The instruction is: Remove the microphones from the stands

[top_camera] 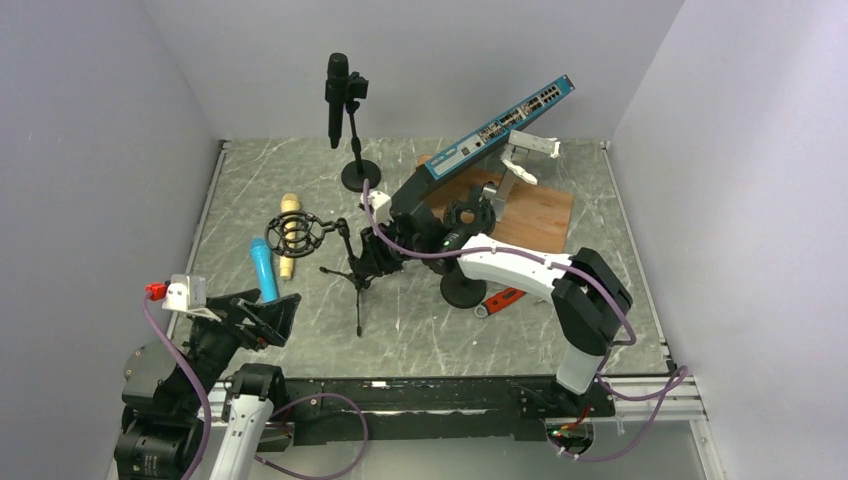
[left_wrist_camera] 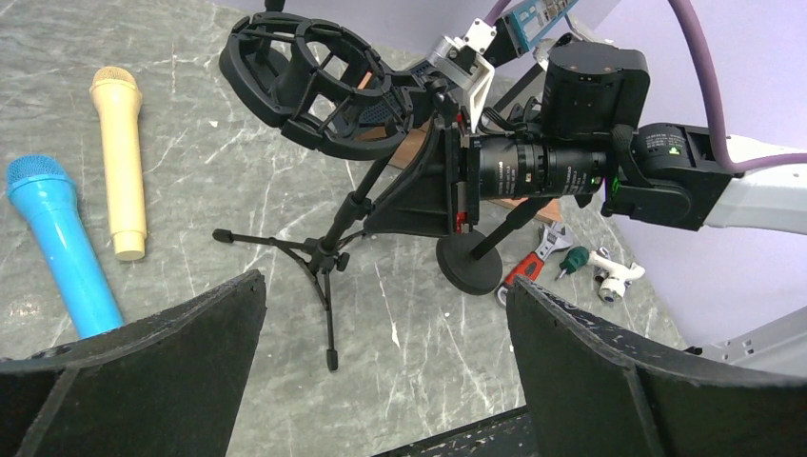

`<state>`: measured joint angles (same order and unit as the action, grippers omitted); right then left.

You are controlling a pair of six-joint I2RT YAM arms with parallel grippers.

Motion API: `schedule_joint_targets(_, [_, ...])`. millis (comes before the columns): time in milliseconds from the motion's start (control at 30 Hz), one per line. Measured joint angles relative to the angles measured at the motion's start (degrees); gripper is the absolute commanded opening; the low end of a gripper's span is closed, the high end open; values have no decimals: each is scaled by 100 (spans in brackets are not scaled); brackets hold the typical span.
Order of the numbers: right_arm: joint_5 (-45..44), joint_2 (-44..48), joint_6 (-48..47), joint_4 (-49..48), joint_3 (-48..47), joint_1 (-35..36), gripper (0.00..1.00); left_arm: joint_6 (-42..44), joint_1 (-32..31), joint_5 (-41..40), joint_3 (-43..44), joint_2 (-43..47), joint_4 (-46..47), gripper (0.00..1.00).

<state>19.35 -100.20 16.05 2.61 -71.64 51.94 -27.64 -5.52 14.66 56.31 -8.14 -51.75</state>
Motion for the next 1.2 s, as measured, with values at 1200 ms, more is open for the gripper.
schedule_joint_targets(1200, [-4280,136,-3130,-1379,734,1749,0,-2,0,-2,-4,0,0,99])
